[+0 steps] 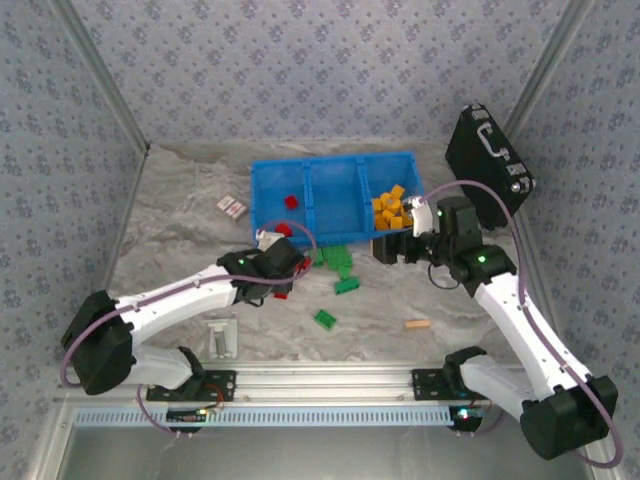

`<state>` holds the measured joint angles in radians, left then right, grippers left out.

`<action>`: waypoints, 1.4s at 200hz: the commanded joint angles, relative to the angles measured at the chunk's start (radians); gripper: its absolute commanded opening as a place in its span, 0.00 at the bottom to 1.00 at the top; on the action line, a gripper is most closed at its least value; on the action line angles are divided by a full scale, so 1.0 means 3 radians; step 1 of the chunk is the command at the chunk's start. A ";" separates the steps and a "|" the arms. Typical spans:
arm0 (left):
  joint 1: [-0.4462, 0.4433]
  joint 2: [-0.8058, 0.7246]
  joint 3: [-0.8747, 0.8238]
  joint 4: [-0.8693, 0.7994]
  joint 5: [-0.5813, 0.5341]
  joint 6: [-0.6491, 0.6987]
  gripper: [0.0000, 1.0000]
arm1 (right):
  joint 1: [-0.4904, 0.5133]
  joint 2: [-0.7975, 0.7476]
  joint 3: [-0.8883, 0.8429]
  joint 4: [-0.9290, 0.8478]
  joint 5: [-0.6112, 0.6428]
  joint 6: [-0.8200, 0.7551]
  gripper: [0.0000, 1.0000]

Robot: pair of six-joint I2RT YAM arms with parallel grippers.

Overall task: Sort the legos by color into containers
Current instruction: Pick up the lego from the middle-left of the table.

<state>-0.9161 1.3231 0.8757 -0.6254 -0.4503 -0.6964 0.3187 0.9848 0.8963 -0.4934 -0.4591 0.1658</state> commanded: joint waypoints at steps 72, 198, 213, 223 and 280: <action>-0.0270 0.0176 -0.0439 0.0657 0.0237 -0.0288 0.71 | 0.0214 0.0097 0.0246 -0.0062 0.0216 -0.0006 0.87; -0.0197 0.0926 -0.0315 0.0840 0.0184 -0.0365 0.44 | 0.0363 0.0111 0.0345 -0.0162 0.0379 -0.0066 0.85; -0.0158 0.0967 -0.0298 0.0859 0.0209 -0.0358 0.42 | 0.0360 0.0122 0.0336 -0.0155 0.0382 -0.0072 0.85; -0.0138 0.0991 -0.0291 0.0864 0.0235 -0.0350 0.40 | 0.0364 0.0128 0.0337 -0.0155 0.0385 -0.0074 0.85; -0.0127 0.0893 -0.0229 0.0706 0.0175 -0.0358 0.34 | 0.0358 0.0183 0.0341 -0.0136 0.0390 -0.0107 0.85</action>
<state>-0.9714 1.5909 0.7929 -0.3679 -0.3553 -0.8017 0.4217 1.0328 0.9733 -0.5209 -0.3542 0.1555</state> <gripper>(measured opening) 0.355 0.847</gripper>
